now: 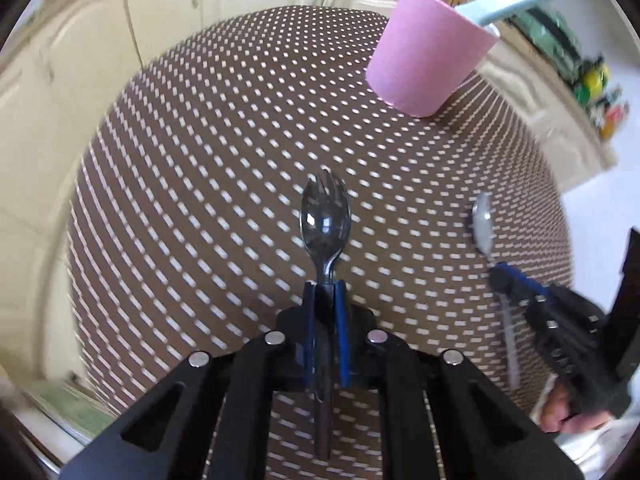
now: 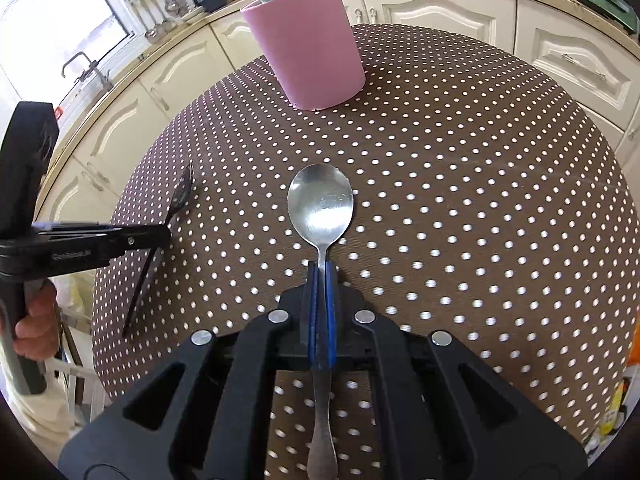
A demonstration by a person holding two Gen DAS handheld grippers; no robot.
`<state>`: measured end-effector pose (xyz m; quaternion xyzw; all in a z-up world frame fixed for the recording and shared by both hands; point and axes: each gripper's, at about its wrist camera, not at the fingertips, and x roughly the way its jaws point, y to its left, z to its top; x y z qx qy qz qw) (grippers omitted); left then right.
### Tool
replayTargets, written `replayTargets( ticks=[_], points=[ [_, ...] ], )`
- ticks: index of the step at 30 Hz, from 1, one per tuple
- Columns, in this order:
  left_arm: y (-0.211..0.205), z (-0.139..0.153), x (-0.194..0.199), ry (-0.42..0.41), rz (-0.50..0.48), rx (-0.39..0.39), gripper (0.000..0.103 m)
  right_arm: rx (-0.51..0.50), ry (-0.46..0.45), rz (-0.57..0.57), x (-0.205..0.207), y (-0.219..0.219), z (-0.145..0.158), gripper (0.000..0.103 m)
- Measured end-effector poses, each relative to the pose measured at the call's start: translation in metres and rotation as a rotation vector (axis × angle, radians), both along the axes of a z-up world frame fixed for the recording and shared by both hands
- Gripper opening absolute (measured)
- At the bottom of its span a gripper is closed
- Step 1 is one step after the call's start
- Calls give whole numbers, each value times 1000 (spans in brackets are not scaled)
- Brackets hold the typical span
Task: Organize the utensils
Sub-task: 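Lift the fork and spoon upright and carry them over the pink cup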
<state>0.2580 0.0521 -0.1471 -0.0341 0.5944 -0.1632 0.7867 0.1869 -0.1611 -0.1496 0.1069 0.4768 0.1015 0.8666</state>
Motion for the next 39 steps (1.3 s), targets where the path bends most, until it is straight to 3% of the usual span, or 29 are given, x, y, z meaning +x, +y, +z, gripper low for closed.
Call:
replayTargets(
  ticks=[8, 13, 17, 20, 28, 31, 39],
  points=[
    [-13, 15, -31, -144, 69, -26, 10, 30, -30, -5, -9, -38, 13, 4],
    [-20, 38, -41, -246, 27, -33, 10, 60, -151, -45, -23, -52, 41, 4],
    [-34, 62, -45, -377, 26, -7, 10, 52, -255, -81, -27, -57, 62, 4],
    [-40, 79, -51, -460, 30, -33, 10, 54, -320, -103, -31, -56, 76, 4],
    [-67, 120, -48, -666, 55, -26, 10, 44, -432, -147, -15, -47, 114, 4],
    [-72, 135, -43, -695, 44, -67, 10, 49, -459, -161, -8, -47, 128, 4],
    [-74, 164, -8, -780, 84, -86, 10, 64, -509, -210, 25, -49, 164, 4]
  ],
)
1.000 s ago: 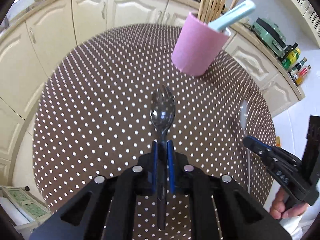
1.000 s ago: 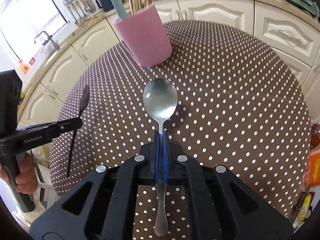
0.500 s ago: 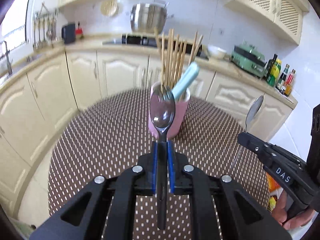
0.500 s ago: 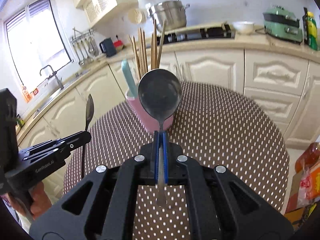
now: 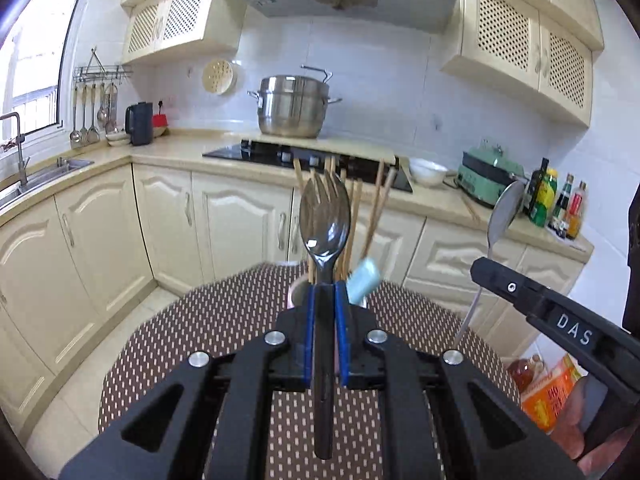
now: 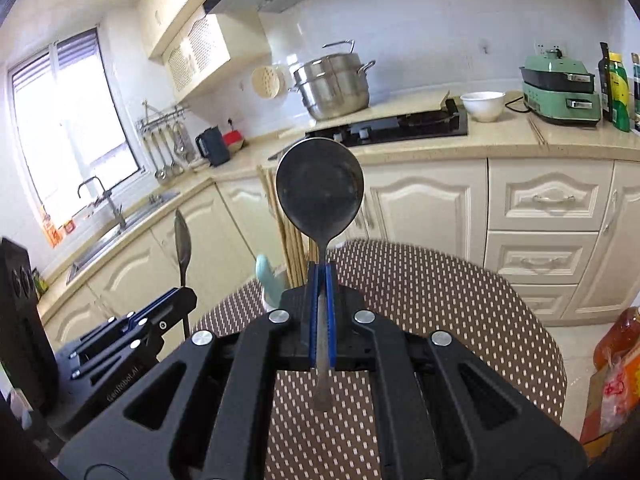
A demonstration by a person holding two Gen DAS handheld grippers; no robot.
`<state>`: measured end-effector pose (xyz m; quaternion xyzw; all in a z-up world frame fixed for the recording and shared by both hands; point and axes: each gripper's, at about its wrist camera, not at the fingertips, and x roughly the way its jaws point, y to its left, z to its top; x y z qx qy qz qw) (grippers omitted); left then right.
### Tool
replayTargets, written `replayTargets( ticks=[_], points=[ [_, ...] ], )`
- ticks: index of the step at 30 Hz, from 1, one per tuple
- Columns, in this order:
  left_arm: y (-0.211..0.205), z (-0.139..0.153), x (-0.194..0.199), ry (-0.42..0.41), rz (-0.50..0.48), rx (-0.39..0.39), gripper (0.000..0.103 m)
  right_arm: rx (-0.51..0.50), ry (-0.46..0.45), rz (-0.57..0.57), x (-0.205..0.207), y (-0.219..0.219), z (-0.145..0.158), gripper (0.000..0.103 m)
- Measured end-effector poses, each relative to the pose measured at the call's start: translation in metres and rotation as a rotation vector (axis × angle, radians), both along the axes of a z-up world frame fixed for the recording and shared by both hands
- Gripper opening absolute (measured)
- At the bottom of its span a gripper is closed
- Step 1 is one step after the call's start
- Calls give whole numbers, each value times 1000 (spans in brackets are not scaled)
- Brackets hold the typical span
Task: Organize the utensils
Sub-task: 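Lift the fork and spoon upright and carry them over the pink cup, then lower the fork and spoon into the pink cup and open both grippers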
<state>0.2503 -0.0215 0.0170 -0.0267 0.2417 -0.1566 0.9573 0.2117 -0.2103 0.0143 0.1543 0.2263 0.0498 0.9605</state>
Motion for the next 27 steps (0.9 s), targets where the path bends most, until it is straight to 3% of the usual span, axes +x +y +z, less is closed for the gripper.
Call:
replayTargets(
  ticks=[5, 12, 21, 27],
  points=[
    [-8, 8, 32, -28, 37, 22, 10, 5, -26, -13, 26, 1, 16, 4],
    [-14, 8, 73, -39, 55, -6, 10, -10, -47, -18, 70, 5, 26, 4],
    [-15, -12, 119, -16, 54, -84, 10, 11, -3, 1, 111, 8, 7, 4],
    [-17, -36, 126, 0, 68, -49, 10, -8, 40, 24, 122, 14, -11, 4]
  ],
)
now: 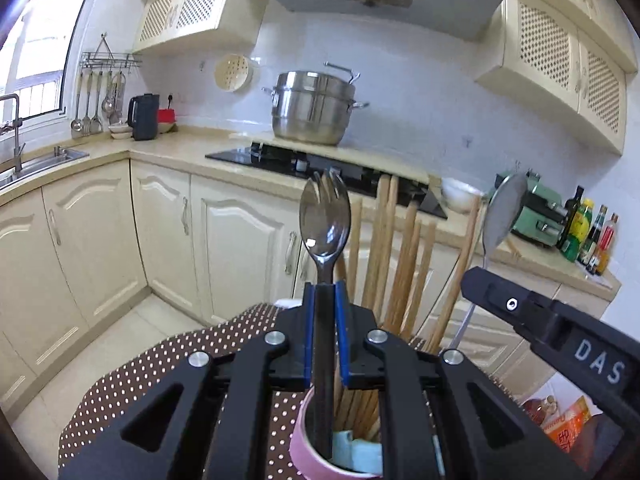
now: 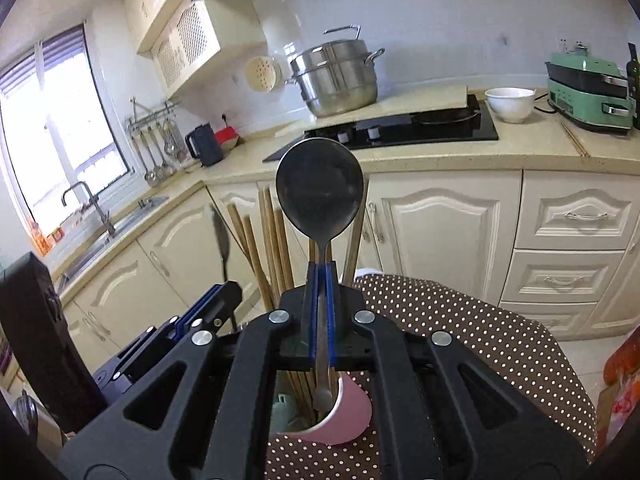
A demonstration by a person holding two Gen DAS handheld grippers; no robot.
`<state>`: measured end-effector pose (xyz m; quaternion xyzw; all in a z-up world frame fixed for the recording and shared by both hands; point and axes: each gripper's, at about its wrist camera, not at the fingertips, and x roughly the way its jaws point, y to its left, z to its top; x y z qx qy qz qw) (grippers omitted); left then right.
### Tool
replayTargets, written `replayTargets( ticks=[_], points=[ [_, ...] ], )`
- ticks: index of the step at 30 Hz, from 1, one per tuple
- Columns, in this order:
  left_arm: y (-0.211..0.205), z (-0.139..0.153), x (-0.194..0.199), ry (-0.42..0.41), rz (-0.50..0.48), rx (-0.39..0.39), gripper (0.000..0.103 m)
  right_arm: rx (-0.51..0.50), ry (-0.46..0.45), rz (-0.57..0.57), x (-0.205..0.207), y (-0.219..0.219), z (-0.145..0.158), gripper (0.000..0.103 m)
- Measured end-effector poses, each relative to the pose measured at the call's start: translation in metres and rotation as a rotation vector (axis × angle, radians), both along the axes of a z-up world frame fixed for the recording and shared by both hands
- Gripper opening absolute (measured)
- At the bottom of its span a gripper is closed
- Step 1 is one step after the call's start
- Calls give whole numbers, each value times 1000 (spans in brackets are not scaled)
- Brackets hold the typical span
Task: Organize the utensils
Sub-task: 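Lower the fork and spoon into the pink cup and open both grippers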
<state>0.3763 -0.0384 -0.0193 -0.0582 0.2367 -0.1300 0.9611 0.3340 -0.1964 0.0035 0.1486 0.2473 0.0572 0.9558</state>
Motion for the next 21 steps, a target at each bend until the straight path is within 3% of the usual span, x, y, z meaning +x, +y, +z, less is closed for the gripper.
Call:
replayTargets(
  ticks=[10, 13, 21],
  points=[
    [11, -29, -18, 29, -9, 65, 11, -3, 71, 51, -7, 9, -31, 4],
    [15, -34, -22, 49, -27, 74, 25, -19, 73, 63, -9, 11, -31, 4],
    [31, -36, -38, 53, -13, 75, 33, -14, 113, 73, -12, 4, -33, 9]
  ],
)
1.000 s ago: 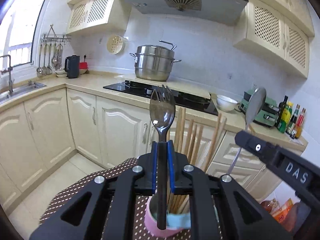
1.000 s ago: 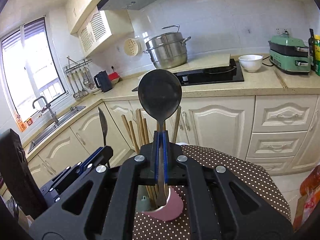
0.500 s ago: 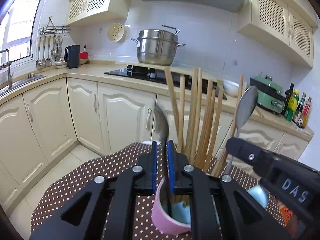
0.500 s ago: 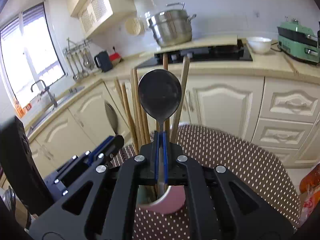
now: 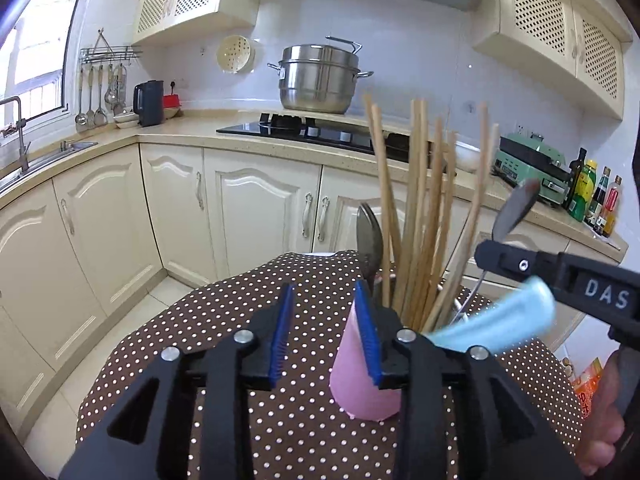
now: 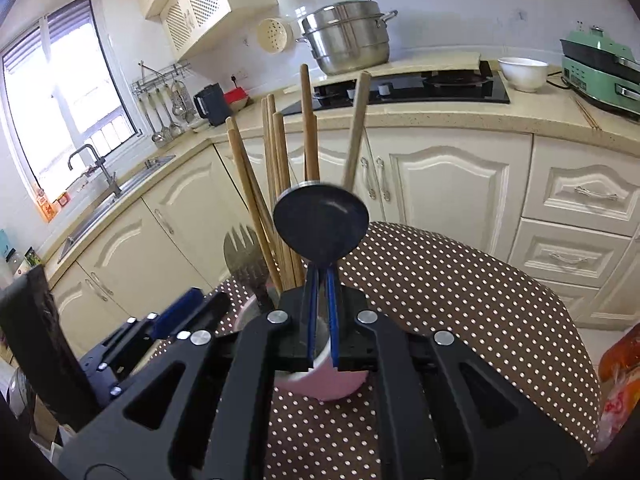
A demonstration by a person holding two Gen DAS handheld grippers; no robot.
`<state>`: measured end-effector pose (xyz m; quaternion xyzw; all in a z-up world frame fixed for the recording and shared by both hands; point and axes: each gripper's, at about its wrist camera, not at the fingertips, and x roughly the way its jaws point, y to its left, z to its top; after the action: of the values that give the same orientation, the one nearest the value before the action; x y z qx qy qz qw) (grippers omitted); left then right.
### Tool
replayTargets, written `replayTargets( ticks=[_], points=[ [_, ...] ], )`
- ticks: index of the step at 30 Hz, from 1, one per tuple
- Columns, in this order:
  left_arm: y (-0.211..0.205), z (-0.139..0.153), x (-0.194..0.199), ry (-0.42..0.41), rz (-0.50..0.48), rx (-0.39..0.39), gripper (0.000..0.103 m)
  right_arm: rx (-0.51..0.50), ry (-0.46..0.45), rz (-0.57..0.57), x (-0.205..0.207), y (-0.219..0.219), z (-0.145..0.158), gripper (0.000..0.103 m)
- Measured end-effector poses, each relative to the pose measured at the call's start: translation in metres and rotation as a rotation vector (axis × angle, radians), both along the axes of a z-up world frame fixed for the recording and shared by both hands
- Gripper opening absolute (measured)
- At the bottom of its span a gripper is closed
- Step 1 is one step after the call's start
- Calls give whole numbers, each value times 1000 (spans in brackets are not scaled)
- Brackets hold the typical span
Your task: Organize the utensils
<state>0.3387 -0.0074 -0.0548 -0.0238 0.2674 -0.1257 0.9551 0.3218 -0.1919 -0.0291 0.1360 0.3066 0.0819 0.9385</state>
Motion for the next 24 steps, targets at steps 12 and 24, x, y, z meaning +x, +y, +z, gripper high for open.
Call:
replayTargets(
  ticks=[12, 24],
  points=[
    [9, 12, -31, -37, 41, 33, 35, 16, -8, -33, -27, -12, 3, 51],
    [12, 28, -101, -133, 15, 68, 54, -33, -137, -71, -98, -17, 19, 73]
  ],
)
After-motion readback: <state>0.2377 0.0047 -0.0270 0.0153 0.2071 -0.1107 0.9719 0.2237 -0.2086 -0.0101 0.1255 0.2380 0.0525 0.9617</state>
